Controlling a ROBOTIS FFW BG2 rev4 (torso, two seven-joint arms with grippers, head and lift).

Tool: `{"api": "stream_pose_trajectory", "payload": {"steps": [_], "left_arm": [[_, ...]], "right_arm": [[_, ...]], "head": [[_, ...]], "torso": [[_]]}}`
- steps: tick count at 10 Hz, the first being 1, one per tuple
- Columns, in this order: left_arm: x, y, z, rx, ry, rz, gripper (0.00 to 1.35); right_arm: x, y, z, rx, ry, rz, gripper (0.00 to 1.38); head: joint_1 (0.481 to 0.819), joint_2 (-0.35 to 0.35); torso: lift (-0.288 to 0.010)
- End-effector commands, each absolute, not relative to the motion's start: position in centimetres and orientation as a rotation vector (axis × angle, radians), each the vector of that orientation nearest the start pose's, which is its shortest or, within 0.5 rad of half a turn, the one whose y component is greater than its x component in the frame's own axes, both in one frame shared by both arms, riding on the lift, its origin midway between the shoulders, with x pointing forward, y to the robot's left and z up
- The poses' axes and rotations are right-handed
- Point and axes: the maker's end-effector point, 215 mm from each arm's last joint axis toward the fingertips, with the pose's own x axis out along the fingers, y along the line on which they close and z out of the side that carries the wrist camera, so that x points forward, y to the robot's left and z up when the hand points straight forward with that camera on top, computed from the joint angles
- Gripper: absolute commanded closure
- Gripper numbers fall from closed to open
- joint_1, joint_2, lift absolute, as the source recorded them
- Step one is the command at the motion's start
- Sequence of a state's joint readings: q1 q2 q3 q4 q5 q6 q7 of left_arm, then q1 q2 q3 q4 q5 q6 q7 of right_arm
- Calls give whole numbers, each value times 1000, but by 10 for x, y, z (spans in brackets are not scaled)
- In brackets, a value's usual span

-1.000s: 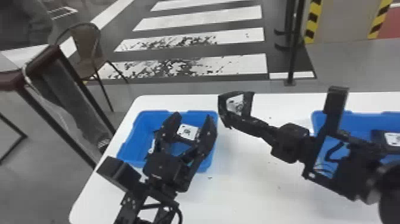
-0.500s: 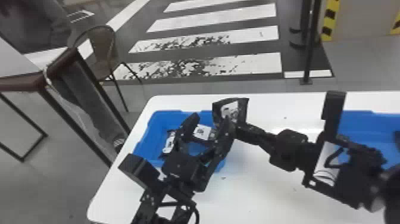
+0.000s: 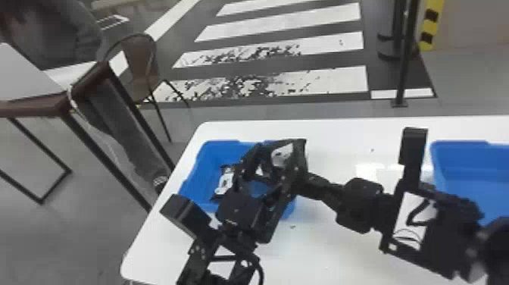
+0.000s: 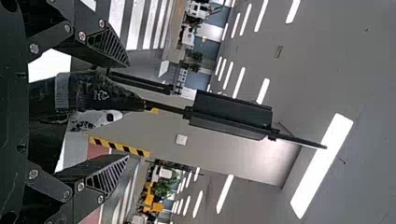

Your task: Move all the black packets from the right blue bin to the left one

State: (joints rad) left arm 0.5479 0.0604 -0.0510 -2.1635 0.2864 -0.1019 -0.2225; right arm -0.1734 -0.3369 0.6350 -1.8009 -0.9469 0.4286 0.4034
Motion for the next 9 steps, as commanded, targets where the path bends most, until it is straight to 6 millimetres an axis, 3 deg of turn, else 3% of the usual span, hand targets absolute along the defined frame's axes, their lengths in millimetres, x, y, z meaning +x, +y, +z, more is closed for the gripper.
{"api": "stream_pose_trajectory", "payload": {"steps": [1, 2, 3, 5, 6, 8, 9], "left_arm": [[426, 163, -261, -244, -135, -294, 572], [427, 160, -269, -237, -102, -298, 746], [428, 159, -267, -198, -99, -300, 803], [429, 160, -260, -157, -108, -296, 1122], [428, 164, -260, -139, -100, -288, 1214], [428, 163, -252, -104, -120, -287, 1213], [428, 166, -251, -109, -123, -281, 1213]], "right_arm": [[412, 119, -290, 544, 356, 1217, 1131], [412, 118, -291, 543, 357, 1216, 1131], [411, 119, -291, 547, 358, 1217, 1131], [410, 119, -293, 555, 363, 1216, 1131], [411, 119, -292, 554, 361, 1216, 1131], [414, 117, -293, 571, 360, 1206, 1124], [417, 115, -291, 587, 343, 1194, 1021]], "head": [[695, 350], [695, 350], [695, 350], [695, 350], [695, 350], [695, 350], [695, 350]], "torso": [[-140], [-140], [-140], [-140], [-140], [-140], [-140]]}}
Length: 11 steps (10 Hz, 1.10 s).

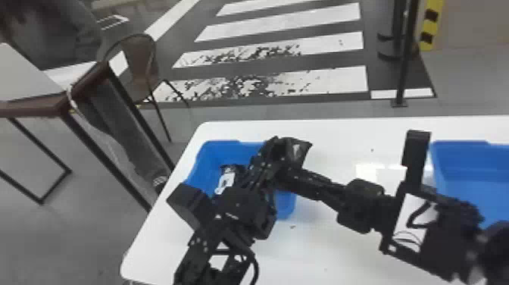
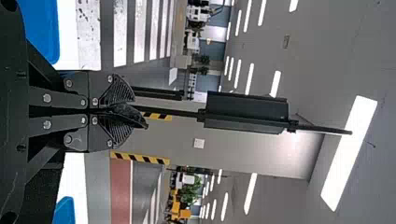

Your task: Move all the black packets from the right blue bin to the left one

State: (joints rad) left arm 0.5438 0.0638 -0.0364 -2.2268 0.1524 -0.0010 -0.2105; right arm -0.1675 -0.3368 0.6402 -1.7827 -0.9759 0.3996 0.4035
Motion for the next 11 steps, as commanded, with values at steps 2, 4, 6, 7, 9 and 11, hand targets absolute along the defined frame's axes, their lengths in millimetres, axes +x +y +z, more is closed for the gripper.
{"api": "stream_pose_trajectory", "payload": {"steps": [2, 4, 6, 7, 9, 11], "left_arm": [[427, 174, -247, -114, -139, -264, 1213], [426, 177, -243, -117, -154, -256, 1213], [428, 185, -241, -104, -168, -229, 1213], [436, 194, -244, -79, -183, -194, 1213], [467, 216, -268, 28, -190, -134, 1213], [505, 232, -294, 150, -183, -92, 1213]], "right_arm": [[416, 113, -291, 603, 338, 1191, 174], [412, 113, -295, 612, 345, 1193, 113], [410, 109, -300, 635, 355, 1183, 134], [411, 103, -299, 650, 351, 1172, 134], [417, 91, -295, 662, 332, 1145, 134], [424, 74, -289, 676, 304, 1110, 137]], "head": [[695, 350], [695, 350], [695, 350], [695, 350], [695, 350], [695, 350]], "torso": [[-140], [-140], [-140], [-140], [-140], [-140]]}}
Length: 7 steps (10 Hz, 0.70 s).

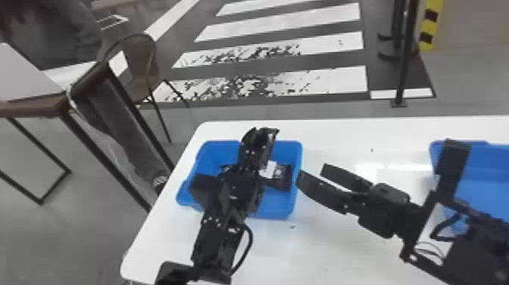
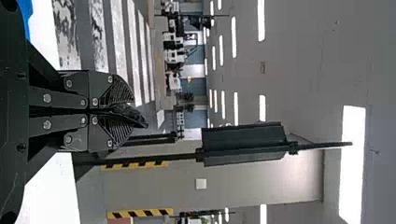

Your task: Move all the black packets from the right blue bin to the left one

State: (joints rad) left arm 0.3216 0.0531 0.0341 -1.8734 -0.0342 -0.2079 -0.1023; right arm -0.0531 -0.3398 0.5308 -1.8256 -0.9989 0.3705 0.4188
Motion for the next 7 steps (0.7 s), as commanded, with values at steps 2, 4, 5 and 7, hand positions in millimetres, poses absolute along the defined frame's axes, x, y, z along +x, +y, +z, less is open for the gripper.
{"api": "stream_pose_trajectory", "payload": {"steps": [2, 4, 5, 7], "left_arm": [[528, 252, -323, 262, -125, -55, 1088], [522, 253, -343, 175, -73, -60, 111], [516, 241, -331, 123, -120, -95, 58], [479, 218, -285, 28, -128, -138, 206]], "right_arm": [[432, 64, -284, 672, 283, 1090, 139], [458, 25, -276, 623, 220, 1008, 139], [477, -3, -271, 590, 176, 945, 139], [510, -65, -262, 489, 117, 816, 139]], "head": [[695, 350], [695, 349], [695, 331], [695, 245]], "torso": [[-140], [-140], [-140], [-140]]}}
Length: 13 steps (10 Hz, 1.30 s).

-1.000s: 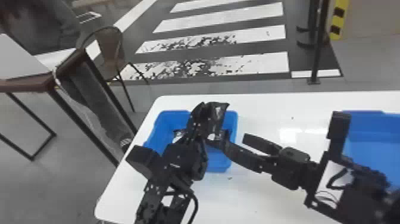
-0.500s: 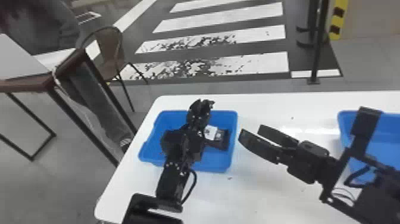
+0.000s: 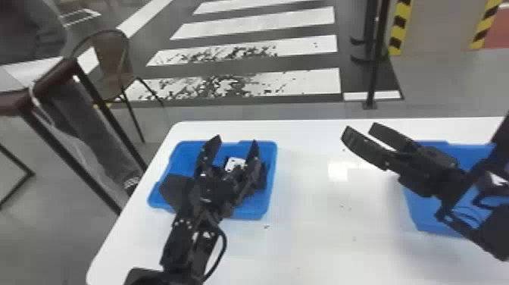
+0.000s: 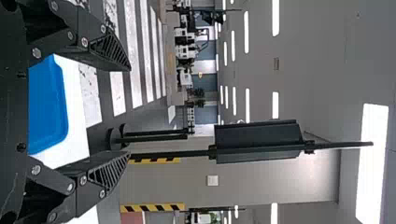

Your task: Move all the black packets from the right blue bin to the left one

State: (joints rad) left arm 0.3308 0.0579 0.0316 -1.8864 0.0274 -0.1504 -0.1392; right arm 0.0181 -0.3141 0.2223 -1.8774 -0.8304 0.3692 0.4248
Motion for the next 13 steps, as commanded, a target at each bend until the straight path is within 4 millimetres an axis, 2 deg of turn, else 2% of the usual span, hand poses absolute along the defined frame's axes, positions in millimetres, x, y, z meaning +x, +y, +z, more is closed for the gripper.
{"api": "stream_pose_trajectory", "payload": {"steps": [1, 3, 4, 5, 6, 8, 10, 12, 13], "left_arm": [[456, 207, -257, -28, -150, -158, 222], [415, 195, -225, -87, -133, -182, 219], [402, 193, -217, -87, -125, -185, 217], [401, 196, -217, -83, -121, -178, 216], [402, 201, -216, -78, -126, -167, 219], [403, 194, -215, -82, -125, -183, 222], [403, 195, -216, -79, -123, -181, 222], [403, 196, -215, -63, -127, -179, 222], [404, 195, -215, -63, -127, -180, 222]], "right_arm": [[526, -106, -257, 390, 91, 725, 140], [556, -189, -273, 256, 106, 534, 140], [564, -230, -289, 203, 139, 431, 140], [569, -262, -304, 175, 177, 351, 140], [570, -282, -325, 147, 234, 290, 140], [568, -320, -359, 108, 328, 164, 137], [569, -342, -396, 110, 432, 96, 136], [568, -365, -408, 50, 472, -9, 136], [570, -370, -422, 64, 509, -28, 136]], "head": [[695, 220], [683, 107], [680, 48], [682, -6], [685, -35], [695, -101], [695, -142], [695, -169], [695, -187]], "torso": [[-140], [-140], [-140], [-140], [-140], [-140], [-140], [-140], [-140]]}}
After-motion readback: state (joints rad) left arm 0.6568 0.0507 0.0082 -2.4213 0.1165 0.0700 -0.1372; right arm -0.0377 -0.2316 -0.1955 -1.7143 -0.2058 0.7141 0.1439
